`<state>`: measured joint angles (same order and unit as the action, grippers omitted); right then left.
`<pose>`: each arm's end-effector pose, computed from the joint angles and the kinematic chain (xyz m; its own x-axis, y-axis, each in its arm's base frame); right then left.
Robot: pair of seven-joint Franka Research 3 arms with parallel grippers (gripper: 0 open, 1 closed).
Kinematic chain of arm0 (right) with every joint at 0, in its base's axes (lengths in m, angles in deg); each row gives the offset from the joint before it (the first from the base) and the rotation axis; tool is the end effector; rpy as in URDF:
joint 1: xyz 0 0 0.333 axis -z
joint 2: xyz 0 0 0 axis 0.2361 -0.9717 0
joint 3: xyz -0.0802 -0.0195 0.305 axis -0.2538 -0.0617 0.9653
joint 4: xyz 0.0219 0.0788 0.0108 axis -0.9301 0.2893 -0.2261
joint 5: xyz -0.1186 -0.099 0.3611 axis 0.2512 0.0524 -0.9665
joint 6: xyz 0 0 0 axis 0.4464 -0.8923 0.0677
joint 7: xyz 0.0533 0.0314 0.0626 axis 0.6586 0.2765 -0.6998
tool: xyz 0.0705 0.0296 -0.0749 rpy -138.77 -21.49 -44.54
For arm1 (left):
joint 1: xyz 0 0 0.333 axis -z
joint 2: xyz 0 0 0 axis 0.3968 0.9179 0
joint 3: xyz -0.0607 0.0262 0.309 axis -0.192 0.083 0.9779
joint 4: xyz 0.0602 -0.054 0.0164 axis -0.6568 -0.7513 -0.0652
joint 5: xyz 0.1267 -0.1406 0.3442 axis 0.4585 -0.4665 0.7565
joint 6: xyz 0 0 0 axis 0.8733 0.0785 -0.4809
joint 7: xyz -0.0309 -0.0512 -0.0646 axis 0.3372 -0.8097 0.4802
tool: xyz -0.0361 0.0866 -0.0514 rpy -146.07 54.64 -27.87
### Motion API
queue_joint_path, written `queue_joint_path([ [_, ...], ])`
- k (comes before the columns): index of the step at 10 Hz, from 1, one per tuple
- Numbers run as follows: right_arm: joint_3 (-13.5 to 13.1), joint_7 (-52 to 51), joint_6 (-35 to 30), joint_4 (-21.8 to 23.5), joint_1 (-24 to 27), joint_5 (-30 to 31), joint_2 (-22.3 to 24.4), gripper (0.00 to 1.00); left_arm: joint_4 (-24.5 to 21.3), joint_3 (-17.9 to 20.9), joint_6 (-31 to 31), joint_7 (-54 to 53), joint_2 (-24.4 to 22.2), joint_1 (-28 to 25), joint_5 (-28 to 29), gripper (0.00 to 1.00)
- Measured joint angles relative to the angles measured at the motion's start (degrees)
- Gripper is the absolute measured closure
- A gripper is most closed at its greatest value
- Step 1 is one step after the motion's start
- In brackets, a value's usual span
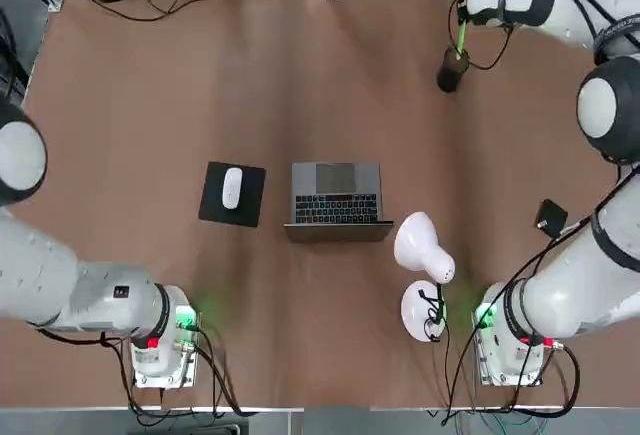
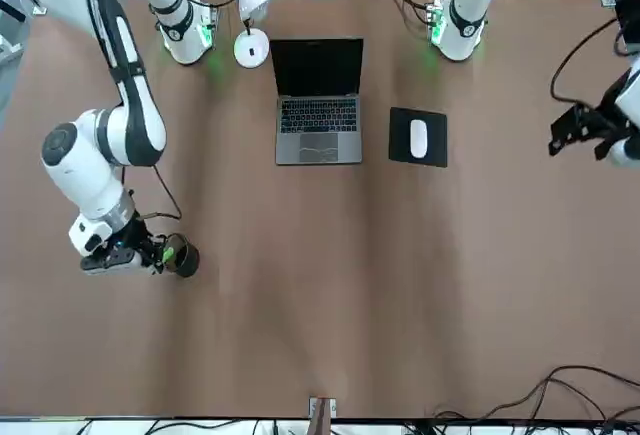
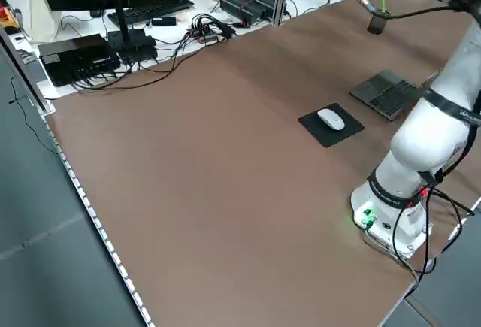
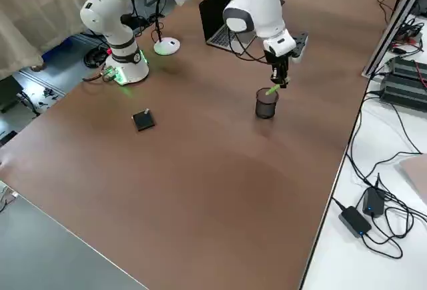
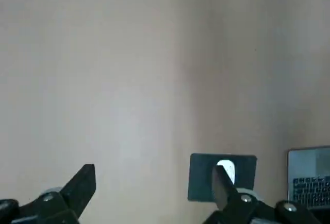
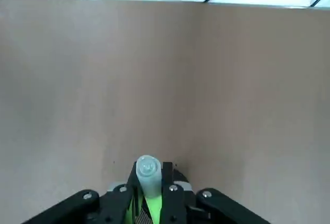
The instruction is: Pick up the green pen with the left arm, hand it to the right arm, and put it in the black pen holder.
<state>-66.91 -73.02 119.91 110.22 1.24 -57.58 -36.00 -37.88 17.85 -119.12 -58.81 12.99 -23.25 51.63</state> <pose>0.6467 0.0622 0.3351 0.9362 0.0889 0.3400 0.1133 -0.9922 -0.0526 0.5641 -0.0068 0.6192 0.9967 -0.0754 0.0314 -0.0761 -0.9968 0.0227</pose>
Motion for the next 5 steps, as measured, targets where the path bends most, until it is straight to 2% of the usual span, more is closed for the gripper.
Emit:
queue_joint_path([
  [5, 0.1, -0.2, 0.2, 1.7, -0.2, 0.0, -0.8, 0.82, -2.8, -0.3, -1.9, 0.3, -0.4, 0.1, 0.0, 0.0],
])
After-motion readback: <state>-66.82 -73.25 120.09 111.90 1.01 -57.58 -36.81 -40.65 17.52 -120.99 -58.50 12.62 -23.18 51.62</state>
